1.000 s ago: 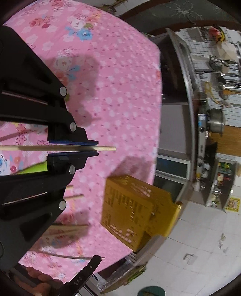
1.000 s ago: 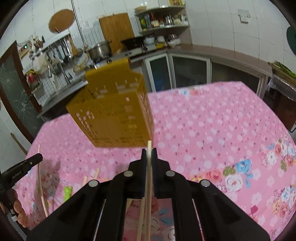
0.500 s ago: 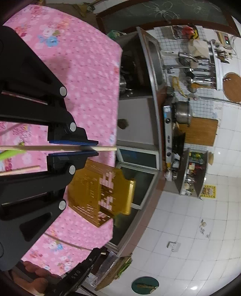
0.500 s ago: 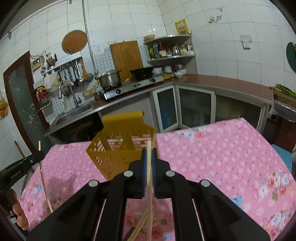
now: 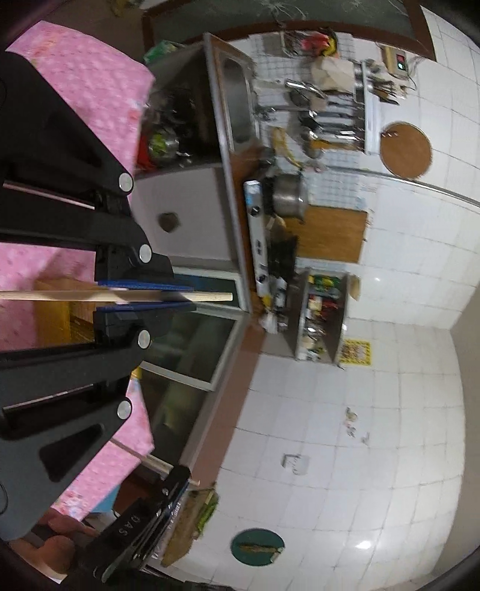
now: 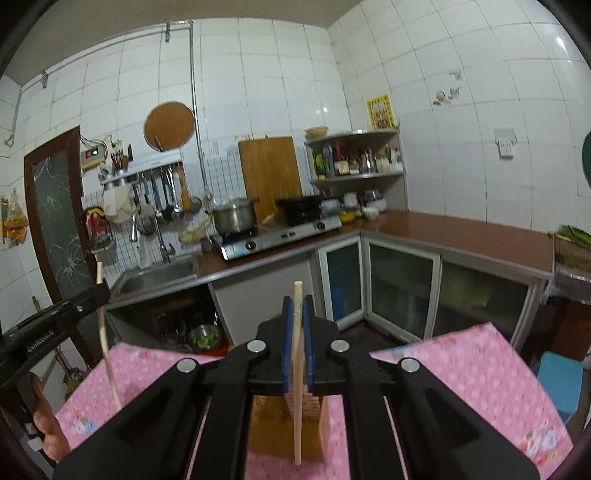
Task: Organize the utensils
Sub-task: 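Lift the chopsticks with both tools and lower them into the yellow holder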
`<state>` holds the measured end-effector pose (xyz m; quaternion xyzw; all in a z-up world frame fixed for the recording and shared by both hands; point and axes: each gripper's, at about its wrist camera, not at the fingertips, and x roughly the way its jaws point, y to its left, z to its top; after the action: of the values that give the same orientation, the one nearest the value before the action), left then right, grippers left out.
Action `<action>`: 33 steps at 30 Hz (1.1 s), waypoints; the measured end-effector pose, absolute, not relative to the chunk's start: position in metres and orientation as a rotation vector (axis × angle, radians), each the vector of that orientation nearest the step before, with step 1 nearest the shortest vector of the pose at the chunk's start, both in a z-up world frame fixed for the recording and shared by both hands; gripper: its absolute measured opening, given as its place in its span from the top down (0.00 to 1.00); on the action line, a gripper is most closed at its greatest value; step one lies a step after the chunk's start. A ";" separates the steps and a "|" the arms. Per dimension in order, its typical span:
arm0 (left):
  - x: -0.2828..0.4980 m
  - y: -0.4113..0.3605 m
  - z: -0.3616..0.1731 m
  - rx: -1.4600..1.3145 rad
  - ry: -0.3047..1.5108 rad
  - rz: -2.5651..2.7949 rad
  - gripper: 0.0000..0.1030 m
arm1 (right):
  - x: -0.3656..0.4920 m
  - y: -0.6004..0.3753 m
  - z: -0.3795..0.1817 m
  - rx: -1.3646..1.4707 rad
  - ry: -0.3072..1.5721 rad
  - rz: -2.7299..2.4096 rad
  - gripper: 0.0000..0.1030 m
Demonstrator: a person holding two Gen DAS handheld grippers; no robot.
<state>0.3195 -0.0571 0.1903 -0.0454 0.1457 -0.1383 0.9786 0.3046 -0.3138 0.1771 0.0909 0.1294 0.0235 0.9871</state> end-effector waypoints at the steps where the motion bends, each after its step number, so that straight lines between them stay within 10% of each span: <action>1: 0.324 -0.061 0.195 -0.099 0.281 -0.288 0.96 | 0.308 -0.314 0.185 0.185 0.249 0.049 0.95; 33: 0.417 -0.108 0.090 -0.044 0.297 -0.230 0.96 | 0.374 -0.307 0.083 0.139 0.357 0.014 0.95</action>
<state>0.4169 -0.1082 0.0896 -0.0220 0.1478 -0.1145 0.9821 0.3740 -0.3070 0.0829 0.0691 0.1773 0.0072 0.9817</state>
